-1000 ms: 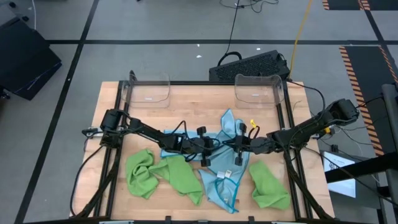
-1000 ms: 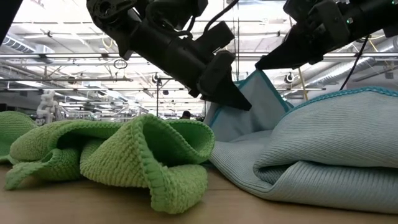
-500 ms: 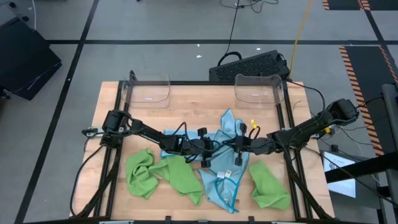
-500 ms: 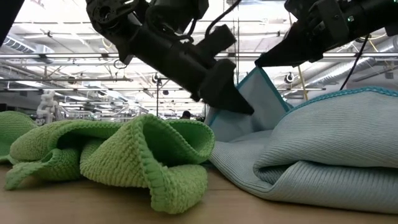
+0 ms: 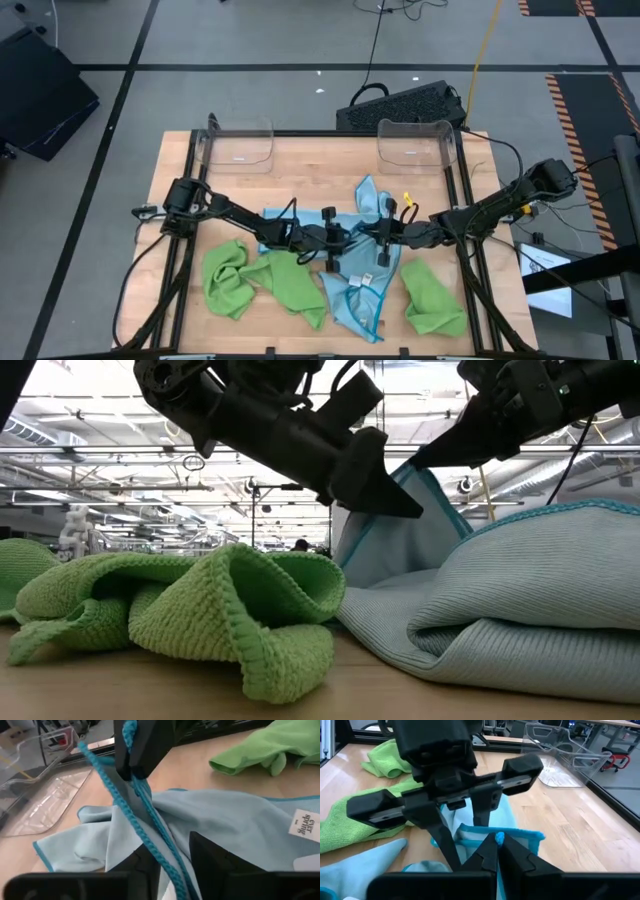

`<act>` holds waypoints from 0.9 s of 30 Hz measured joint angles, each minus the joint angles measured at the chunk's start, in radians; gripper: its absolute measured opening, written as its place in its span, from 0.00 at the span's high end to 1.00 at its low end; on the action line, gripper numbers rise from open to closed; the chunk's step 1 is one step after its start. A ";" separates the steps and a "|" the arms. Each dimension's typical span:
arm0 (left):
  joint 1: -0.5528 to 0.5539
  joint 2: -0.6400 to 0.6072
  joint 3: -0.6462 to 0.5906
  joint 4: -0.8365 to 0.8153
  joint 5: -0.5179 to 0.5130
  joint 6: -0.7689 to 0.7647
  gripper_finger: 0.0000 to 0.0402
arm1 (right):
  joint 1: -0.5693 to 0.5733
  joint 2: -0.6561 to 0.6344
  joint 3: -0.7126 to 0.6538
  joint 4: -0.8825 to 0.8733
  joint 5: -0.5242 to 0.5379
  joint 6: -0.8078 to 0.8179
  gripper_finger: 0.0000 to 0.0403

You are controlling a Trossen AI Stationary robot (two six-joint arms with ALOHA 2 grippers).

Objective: Fold microfiber towels
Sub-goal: Fold the top left blue microfiber cloth

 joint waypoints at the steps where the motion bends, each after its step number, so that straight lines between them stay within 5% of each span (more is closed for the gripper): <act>1: -0.001 0.000 0.000 -0.003 0.001 0.000 0.79 | 0.000 0.000 0.000 0.001 0.000 -0.003 1.00; 8: -0.001 0.000 0.000 -0.025 0.007 0.005 0.87 | 0.000 0.000 0.000 0.009 0.003 -0.008 1.00; 17: -0.001 0.000 0.000 -0.031 0.007 0.022 0.75 | 0.000 0.000 0.000 0.048 0.009 -0.041 0.99; 27: 0.002 0.013 0.002 -0.027 0.008 0.024 0.74 | 0.000 0.000 0.000 0.048 0.030 -0.038 0.99</act>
